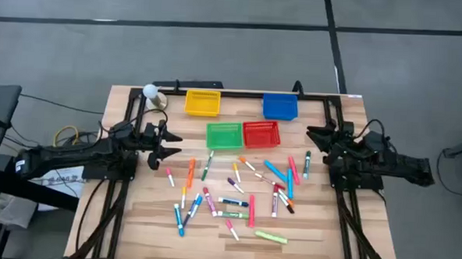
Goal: Pick & Place Markers
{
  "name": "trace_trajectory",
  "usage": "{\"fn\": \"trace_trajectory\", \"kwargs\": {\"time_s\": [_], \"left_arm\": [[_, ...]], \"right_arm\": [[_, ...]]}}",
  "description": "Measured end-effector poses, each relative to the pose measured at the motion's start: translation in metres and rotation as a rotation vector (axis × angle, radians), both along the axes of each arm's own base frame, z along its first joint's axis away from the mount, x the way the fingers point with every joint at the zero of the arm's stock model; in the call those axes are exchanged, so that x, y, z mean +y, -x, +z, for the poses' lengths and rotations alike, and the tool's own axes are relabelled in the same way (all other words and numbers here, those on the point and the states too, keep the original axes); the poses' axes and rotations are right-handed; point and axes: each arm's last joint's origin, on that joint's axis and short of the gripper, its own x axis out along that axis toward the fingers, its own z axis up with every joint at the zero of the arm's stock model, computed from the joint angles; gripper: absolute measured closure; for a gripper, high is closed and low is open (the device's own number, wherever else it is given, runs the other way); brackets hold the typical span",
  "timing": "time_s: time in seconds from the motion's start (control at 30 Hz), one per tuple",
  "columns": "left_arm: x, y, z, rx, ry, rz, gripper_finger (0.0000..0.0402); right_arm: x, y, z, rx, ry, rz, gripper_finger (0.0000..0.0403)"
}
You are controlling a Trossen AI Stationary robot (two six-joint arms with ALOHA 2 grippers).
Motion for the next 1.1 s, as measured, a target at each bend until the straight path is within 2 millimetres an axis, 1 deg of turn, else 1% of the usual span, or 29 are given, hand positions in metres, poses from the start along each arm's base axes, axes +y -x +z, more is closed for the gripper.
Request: {"fn": "trace_trajectory", "kwargs": {"time_s": [0.17,0.43,0.5,0.57,0.7,0.83,0.93,1.1], "left_arm": [[0.000,0.000,0.000,0.000,0.000,0.000,0.0198],[0.000,0.000,0.000,-0.001,0.000,-0.001,0.0198],[0.000,0.000,0.000,0.000,0.000,-0.001,0.0198],[0.000,0.000,0.000,0.000,0.000,0.000,0.0198],[0.000,0.000,0.000,0.000,0.000,-0.001,0.0198],[0.000,0.000,0.000,0.000,0.000,-0.001,0.0198],[0.000,0.000,0.000,0.000,0.000,-0.001,0.0198],[0.000,0.000,0.000,0.000,0.000,-0.001,0.0198]], "right_arm": [[0.000,-0.001,-0.006,0.068,-0.006,0.000,0.0285],[0.000,-0.001,-0.007,0.070,-0.006,0.000,0.0285],[0.000,0.000,-0.005,0.079,-0.007,0.003,0.0285],[0.001,0.004,0.002,0.104,-0.007,0.013,0.0285],[0.003,0.011,0.017,0.246,-0.022,0.063,0.0285],[0.004,0.015,0.031,0.443,-0.124,0.105,0.0285],[0.006,0.012,0.038,0.635,-0.227,0.132,0.0285],[0.006,-0.003,0.045,0.925,-0.386,0.132,0.0285]]}}
